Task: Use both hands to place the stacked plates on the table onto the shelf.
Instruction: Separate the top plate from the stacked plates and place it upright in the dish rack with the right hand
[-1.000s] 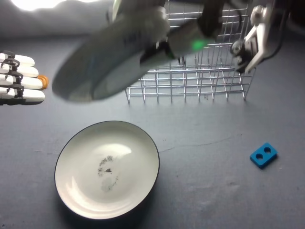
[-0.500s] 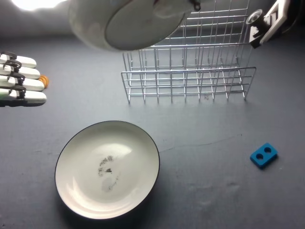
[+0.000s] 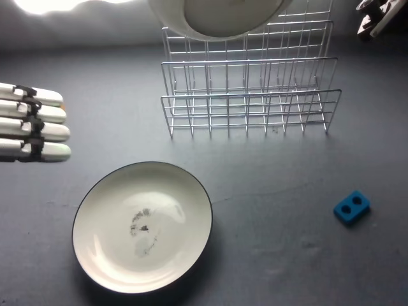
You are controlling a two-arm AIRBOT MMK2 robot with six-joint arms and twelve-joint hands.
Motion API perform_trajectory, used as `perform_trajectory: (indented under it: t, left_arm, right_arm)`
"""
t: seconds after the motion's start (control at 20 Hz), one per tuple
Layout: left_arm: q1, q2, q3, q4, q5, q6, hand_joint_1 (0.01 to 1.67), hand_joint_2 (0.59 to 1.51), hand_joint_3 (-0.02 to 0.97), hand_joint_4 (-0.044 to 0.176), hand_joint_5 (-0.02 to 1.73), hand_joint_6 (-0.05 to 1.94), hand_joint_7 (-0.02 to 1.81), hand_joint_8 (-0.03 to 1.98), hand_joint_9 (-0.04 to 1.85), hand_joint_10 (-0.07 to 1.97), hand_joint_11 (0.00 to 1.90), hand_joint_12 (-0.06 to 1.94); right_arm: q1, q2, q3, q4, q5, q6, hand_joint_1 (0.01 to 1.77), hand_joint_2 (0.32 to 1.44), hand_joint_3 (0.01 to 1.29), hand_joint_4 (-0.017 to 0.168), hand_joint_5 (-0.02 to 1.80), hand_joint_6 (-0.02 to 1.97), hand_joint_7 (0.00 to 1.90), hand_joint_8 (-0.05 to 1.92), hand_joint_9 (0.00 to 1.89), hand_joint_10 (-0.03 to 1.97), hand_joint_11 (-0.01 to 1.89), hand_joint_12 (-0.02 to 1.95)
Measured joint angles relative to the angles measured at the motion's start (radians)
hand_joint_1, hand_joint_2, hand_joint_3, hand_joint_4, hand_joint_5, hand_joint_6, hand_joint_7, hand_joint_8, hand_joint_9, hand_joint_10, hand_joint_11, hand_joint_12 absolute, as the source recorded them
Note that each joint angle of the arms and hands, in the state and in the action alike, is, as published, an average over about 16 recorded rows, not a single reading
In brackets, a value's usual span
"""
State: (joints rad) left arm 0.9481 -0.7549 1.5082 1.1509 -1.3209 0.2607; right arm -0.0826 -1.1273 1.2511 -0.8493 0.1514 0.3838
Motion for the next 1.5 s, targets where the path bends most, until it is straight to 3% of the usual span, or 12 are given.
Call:
perform_trajectory:
  t: [0.25, 0.5, 0.95, 1.5]
  left_arm:
    - [-0.001, -0.013, -0.001, 0.048, -0.055, 0.03, 0.02, 1.121, 0.015, 0.006, 0.05, 0.01, 0.06, 0.0, 0.02, 0.01, 0.02, 0.0]
    - [-0.009, -0.03, -0.001, 0.091, -0.102, 0.028, 0.02, 1.121, 0.015, 0.006, 0.06, 0.01, 0.07, 0.0, 0.03, 0.01, 0.01, 0.0]
    - [-0.077, -0.056, 0.002, 0.137, -0.124, -0.022, 0.01, 1.121, 0.014, 0.006, 0.06, 0.01, 0.07, 0.0, 0.03, 0.01, 0.01, 0.0]
    - [-0.237, -0.071, 0.024, 0.288, -0.112, -0.083, 0.02, 1.121, 0.014, 0.006, 0.07, 0.01, 0.08, 0.0, 0.04, 0.01, 0.02, 0.0]
  right_arm:
    - [-0.004, -0.009, 0.038, -0.03, -0.011, 0.016, 1.22, 0.95, 0.01, 0.014, 1.07, 0.73, 1.24, 0.52, 1.38, 0.02, 0.98, 0.95]
    - [-0.016, -0.018, 0.069, -0.066, -0.01, 0.029, 1.22, 0.95, 0.01, 0.014, 1.07, 0.74, 1.24, 0.51, 1.38, 0.02, 0.97, 0.95]
    - [-0.048, -0.026, 0.108, -0.115, 0.007, 0.053, 1.23, 0.95, 0.01, 0.019, 1.07, 0.75, 1.22, 0.54, 1.39, 0.02, 0.95, 0.97]
    - [-0.077, -0.054, 0.128, -0.113, -0.014, 0.085, 1.23, 0.95, 0.01, 0.025, 1.06, 0.75, 1.19, 0.62, 1.37, 0.02, 0.94, 0.98]
